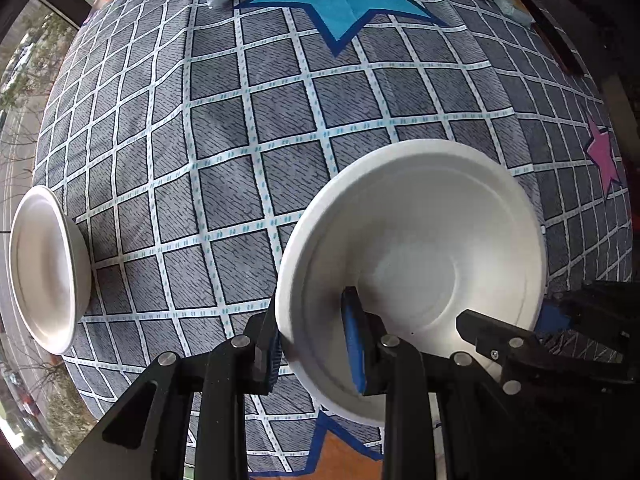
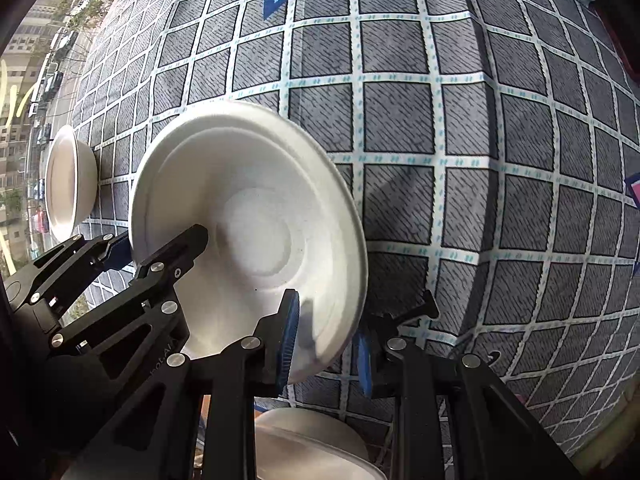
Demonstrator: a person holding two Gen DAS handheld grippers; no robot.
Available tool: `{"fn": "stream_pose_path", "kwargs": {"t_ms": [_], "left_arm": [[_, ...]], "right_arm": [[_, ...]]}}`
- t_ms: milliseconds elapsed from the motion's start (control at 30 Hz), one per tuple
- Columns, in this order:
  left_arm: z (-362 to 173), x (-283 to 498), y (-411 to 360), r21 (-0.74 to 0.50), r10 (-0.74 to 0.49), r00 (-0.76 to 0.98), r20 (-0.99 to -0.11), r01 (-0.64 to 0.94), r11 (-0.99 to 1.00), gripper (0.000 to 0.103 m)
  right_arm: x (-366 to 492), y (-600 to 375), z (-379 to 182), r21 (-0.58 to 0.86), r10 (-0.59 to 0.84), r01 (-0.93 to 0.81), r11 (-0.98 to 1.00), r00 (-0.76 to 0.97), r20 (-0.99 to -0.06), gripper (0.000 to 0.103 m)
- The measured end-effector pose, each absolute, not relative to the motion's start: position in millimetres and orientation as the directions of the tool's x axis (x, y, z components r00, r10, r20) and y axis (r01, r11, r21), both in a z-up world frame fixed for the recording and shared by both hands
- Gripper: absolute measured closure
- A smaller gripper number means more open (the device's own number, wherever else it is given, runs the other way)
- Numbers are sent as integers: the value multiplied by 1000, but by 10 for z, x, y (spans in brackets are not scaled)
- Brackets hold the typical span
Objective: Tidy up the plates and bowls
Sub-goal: 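Carry the white bowl with the right tool over the bowl stack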
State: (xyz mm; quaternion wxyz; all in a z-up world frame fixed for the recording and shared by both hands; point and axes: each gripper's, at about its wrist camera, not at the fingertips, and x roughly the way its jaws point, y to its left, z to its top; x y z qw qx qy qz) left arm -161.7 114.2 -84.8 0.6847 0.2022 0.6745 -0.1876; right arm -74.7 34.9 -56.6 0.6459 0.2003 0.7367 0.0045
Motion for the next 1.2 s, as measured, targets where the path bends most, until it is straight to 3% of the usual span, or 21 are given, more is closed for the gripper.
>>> {"fn": "stream_pose_path", "kwargs": {"t_ms": [400, 500, 567, 700, 1200], "left_arm": [[-840, -1510, 1124, 11, -3, 29, -1000, 475, 880, 66], [-849, -1437, 1132, 6, -5, 22, -1000, 465, 885, 70], [-838, -1504, 1069, 12, 0, 25, -1000, 470, 882, 73], [-689, -1678, 1088, -14, -25, 17, -1000, 461, 887, 76], [-42, -2163, 1030, 1, -48, 88, -995, 487, 873, 76]], "right_arm": [[-904, 86, -640, 282, 314, 372, 885, -28, -949, 74], [-906, 58, -611, 283, 314, 369, 885, -25, -949, 74], [-915, 89, -597, 286, 317, 350, 892, -31, -948, 83], [-1076, 49, -594, 298, 333, 375, 878, -30, -942, 86], [-1452, -62, -28, 312, 326, 366, 877, 26, -945, 86]]}}
